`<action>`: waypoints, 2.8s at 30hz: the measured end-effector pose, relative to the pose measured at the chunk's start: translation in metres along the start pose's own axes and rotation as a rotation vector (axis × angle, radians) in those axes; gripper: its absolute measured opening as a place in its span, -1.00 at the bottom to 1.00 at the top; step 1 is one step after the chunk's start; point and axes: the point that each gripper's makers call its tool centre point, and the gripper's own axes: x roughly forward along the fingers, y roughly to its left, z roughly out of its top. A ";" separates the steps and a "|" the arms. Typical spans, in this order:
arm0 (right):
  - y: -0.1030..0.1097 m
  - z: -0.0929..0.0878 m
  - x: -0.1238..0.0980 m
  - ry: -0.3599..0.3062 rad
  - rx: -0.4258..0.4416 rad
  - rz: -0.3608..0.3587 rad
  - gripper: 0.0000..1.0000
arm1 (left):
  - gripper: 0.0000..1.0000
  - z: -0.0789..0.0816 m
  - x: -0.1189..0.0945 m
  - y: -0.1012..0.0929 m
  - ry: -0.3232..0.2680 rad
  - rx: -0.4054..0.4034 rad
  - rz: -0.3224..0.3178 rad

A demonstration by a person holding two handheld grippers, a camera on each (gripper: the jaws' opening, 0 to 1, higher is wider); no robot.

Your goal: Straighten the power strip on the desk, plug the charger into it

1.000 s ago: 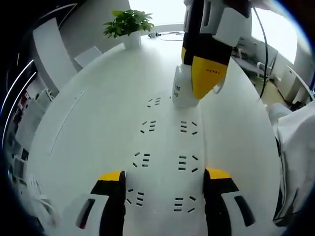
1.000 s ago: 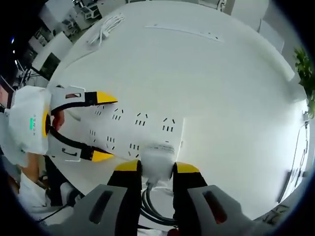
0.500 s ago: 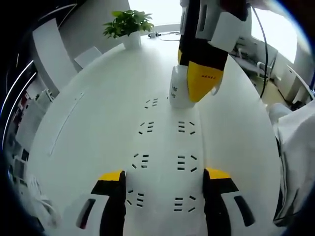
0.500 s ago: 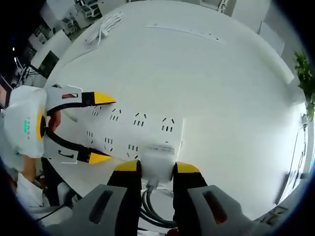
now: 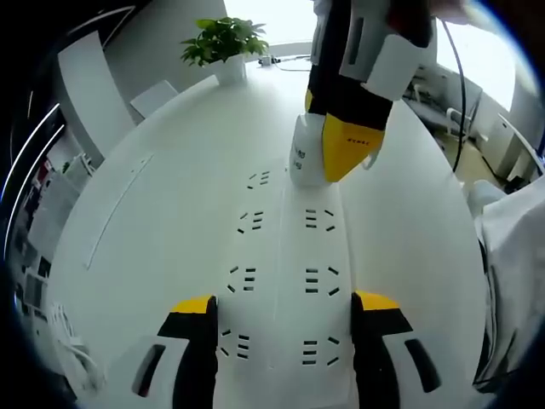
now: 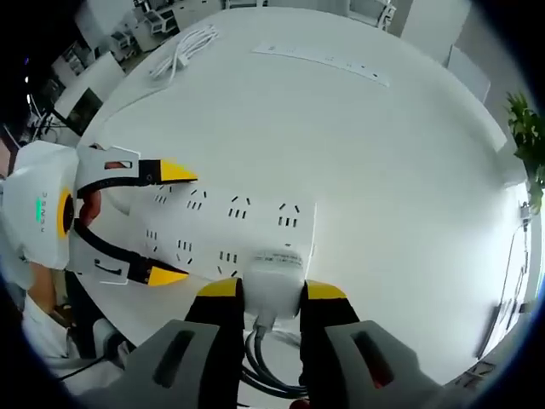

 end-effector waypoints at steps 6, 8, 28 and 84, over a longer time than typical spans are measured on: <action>0.000 -0.006 0.004 0.005 0.046 0.059 -0.58 | 0.27 0.000 0.000 0.001 -0.007 -0.004 0.003; -0.002 -0.002 0.004 0.001 0.012 0.043 -0.58 | 0.27 0.000 0.000 0.002 -0.006 -0.003 0.004; -0.009 0.009 0.014 0.101 -0.044 0.025 -0.55 | 0.27 0.000 0.002 0.004 0.009 -0.023 0.022; -0.017 0.041 -0.004 0.028 -0.078 0.092 -0.60 | 0.30 0.003 0.003 0.011 -0.031 -0.070 0.031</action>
